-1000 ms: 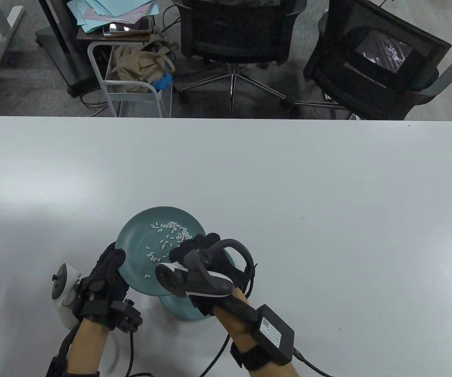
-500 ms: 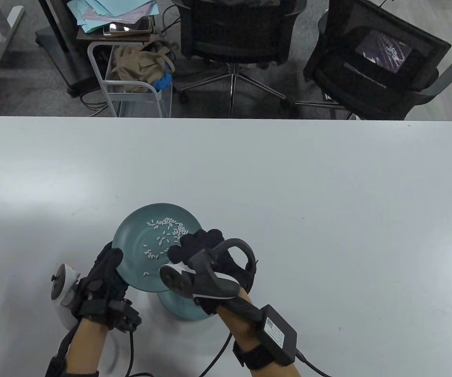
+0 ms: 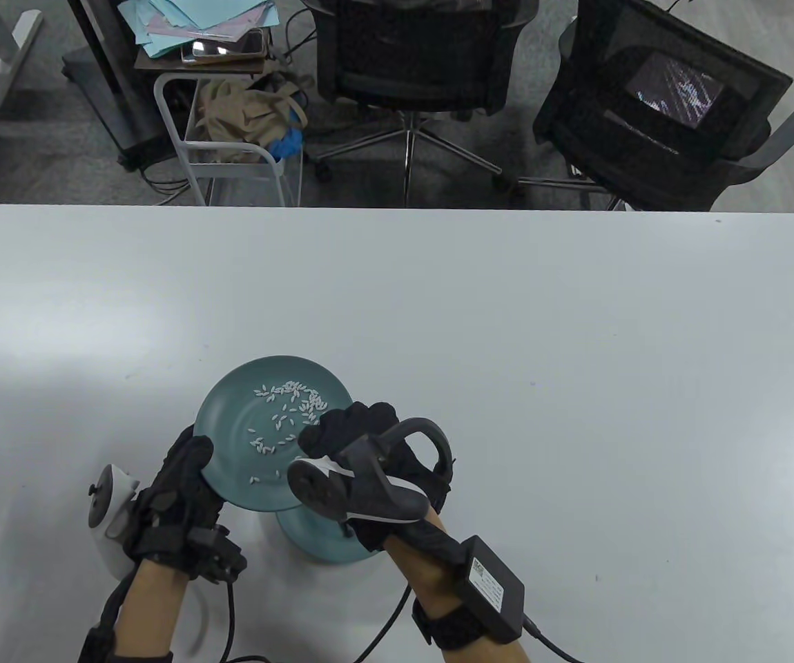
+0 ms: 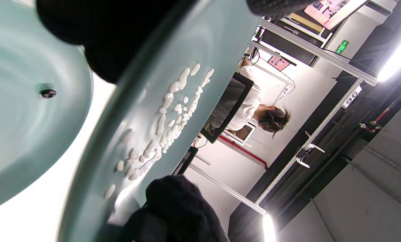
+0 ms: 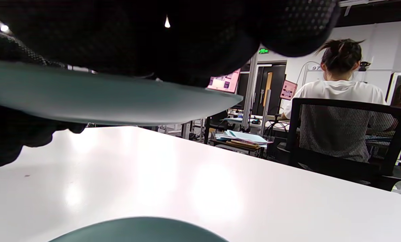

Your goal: Pick coffee beans with hand pinch into plate

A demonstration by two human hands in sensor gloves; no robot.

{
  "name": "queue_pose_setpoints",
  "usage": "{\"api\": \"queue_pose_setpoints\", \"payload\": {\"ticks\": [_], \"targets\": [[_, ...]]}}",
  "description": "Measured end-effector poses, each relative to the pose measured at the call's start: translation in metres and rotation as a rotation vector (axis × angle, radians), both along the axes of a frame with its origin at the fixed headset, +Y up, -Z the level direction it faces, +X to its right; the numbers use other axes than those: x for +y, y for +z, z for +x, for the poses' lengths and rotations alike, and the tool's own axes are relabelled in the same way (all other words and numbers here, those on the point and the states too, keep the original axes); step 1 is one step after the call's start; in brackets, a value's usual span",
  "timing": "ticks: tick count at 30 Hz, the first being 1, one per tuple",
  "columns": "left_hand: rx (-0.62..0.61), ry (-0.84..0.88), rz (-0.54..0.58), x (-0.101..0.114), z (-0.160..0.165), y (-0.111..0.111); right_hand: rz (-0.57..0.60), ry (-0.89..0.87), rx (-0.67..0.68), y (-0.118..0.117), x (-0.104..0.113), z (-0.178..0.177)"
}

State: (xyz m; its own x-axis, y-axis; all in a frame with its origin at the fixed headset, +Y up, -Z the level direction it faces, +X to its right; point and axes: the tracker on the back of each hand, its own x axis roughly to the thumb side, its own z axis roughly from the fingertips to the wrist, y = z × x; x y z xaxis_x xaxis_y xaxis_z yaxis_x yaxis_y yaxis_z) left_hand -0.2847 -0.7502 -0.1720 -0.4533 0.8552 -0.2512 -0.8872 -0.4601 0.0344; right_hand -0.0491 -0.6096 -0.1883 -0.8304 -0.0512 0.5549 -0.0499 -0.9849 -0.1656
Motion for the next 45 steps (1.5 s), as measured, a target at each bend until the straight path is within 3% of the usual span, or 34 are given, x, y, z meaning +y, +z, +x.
{"api": "queue_pose_setpoints", "payload": {"ticks": [10, 28, 45], "targets": [[0.050, 0.062, 0.017, 0.005, -0.013, 0.002, -0.006, -0.073, -0.064, -0.005, 0.015, 0.022], [0.078, 0.075, 0.022, 0.006, -0.019, 0.004, -0.193, 0.029, -0.155, -0.026, -0.018, 0.033], [0.068, 0.065, 0.019, 0.005, -0.016, 0.003, -0.212, 0.026, -0.138, -0.027, -0.021, 0.032]]}}
